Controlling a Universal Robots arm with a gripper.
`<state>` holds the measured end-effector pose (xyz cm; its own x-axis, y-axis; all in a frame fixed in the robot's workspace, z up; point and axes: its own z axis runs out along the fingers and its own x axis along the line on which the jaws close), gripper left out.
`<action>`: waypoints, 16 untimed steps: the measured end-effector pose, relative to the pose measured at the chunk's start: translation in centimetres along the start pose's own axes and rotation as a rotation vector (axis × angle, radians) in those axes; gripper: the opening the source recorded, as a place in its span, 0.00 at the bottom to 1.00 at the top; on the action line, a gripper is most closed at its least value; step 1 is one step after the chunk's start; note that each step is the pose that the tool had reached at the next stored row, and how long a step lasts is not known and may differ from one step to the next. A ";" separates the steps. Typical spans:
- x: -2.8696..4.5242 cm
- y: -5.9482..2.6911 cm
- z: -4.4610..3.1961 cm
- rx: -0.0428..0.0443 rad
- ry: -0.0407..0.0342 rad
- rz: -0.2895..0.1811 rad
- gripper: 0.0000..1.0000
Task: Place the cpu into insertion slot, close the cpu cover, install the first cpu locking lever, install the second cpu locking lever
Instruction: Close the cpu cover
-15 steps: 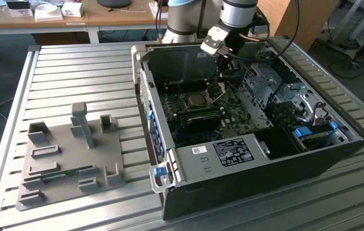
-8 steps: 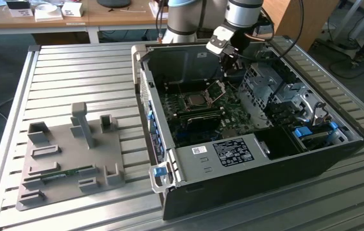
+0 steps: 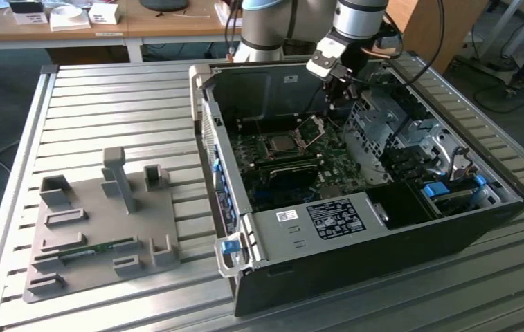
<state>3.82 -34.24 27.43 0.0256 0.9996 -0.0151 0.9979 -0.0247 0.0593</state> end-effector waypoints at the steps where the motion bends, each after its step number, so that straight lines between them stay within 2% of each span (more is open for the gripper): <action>1: 0.00 0.17 0.01 0.0000 0.0000 0.000 0.11; 5: 0.02 0.73 0.04 -0.0001 0.0000 0.000 0.11; 11: 0.02 0.74 0.07 0.0000 0.0000 0.000 0.11; 16: 0.03 0.74 0.53 0.0000 0.0001 0.000 0.11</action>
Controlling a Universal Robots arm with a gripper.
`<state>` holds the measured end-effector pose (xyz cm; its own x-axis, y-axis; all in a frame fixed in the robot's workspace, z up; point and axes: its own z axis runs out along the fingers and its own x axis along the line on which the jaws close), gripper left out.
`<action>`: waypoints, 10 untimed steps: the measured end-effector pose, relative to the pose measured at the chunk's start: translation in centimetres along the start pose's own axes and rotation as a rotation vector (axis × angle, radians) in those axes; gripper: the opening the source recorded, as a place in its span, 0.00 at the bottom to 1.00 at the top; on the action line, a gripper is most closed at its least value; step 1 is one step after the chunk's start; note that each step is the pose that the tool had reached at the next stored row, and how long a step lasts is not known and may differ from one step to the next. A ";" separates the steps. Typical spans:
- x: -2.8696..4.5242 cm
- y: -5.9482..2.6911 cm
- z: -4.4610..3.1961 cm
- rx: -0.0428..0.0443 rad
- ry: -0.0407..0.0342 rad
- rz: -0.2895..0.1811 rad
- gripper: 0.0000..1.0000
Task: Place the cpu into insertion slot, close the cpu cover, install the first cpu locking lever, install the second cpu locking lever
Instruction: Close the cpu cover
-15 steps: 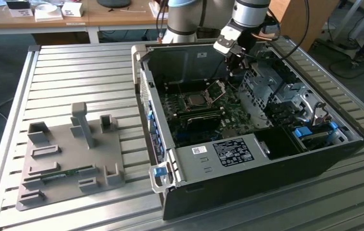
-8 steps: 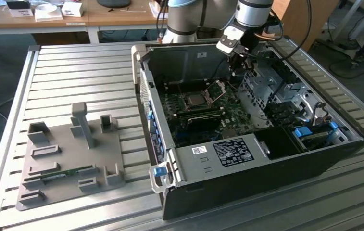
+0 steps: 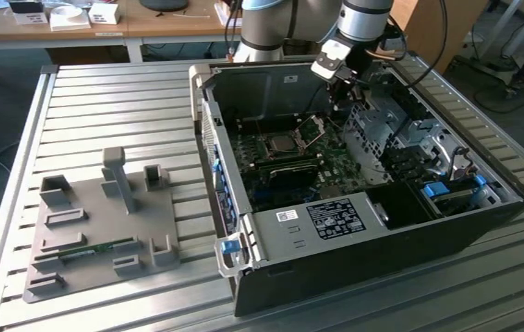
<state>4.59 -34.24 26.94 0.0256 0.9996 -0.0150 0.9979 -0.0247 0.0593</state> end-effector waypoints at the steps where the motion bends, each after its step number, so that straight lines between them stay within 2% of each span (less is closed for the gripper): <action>1: 0.00 0.00 0.09 -0.0001 0.0000 0.000 0.11; 10: 0.01 -0.01 0.65 -0.0001 -0.0001 0.000 0.11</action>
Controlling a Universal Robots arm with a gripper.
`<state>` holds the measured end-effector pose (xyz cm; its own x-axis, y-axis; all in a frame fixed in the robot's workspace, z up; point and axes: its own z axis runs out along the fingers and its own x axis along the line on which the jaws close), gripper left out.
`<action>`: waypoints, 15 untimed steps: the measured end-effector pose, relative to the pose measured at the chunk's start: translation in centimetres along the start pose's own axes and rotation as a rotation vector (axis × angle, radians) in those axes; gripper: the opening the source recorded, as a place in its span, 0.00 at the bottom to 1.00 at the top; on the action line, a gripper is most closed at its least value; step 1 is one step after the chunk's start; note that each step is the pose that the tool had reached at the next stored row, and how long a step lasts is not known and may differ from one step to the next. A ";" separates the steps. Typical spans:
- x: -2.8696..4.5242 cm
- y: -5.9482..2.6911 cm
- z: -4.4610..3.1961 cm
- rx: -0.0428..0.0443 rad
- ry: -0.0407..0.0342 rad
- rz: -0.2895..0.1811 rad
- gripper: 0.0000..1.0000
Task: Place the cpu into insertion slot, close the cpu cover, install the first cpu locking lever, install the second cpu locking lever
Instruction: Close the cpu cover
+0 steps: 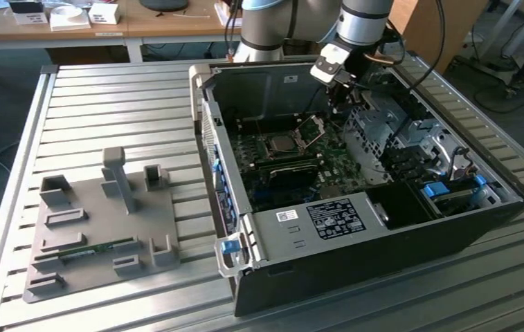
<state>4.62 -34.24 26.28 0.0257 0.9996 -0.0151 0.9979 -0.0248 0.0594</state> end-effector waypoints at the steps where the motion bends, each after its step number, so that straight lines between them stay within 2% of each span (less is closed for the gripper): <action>1: 0.00 0.00 0.02 0.0000 -0.0002 0.000 0.11; 8: 0.00 0.00 0.09 -0.0001 0.0003 0.000 0.11; 15: 0.01 0.10 0.60 0.0000 0.0000 0.000 0.11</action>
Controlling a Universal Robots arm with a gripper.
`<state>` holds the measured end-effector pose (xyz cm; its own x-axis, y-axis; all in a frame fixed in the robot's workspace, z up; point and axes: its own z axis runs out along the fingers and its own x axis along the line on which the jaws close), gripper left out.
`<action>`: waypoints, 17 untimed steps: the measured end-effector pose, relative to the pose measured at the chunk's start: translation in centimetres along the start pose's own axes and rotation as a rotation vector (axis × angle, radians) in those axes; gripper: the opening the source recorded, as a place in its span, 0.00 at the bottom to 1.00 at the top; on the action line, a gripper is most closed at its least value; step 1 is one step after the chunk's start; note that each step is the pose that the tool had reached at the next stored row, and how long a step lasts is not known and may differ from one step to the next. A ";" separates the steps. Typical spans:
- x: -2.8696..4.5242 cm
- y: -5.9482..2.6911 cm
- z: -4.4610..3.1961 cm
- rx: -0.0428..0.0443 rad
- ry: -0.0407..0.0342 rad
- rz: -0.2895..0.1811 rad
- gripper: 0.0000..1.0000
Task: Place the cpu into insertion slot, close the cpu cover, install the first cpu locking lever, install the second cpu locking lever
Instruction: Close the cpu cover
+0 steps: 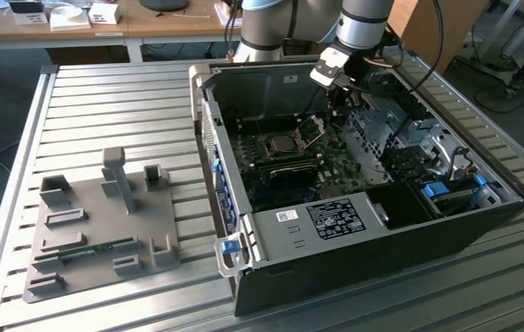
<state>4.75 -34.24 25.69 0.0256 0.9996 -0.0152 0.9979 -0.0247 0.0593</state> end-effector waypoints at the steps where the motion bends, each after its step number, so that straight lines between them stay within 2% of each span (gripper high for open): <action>1: 0.00 0.02 0.10 0.0000 0.0001 0.000 0.11; 12: 0.04 0.06 1.02 0.0000 0.0000 0.000 0.11; 17: 0.43 0.04 1.21 0.0000 0.0001 0.000 0.11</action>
<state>4.87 -33.83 24.47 0.0257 0.9996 -0.0151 0.9979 -0.0248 0.0594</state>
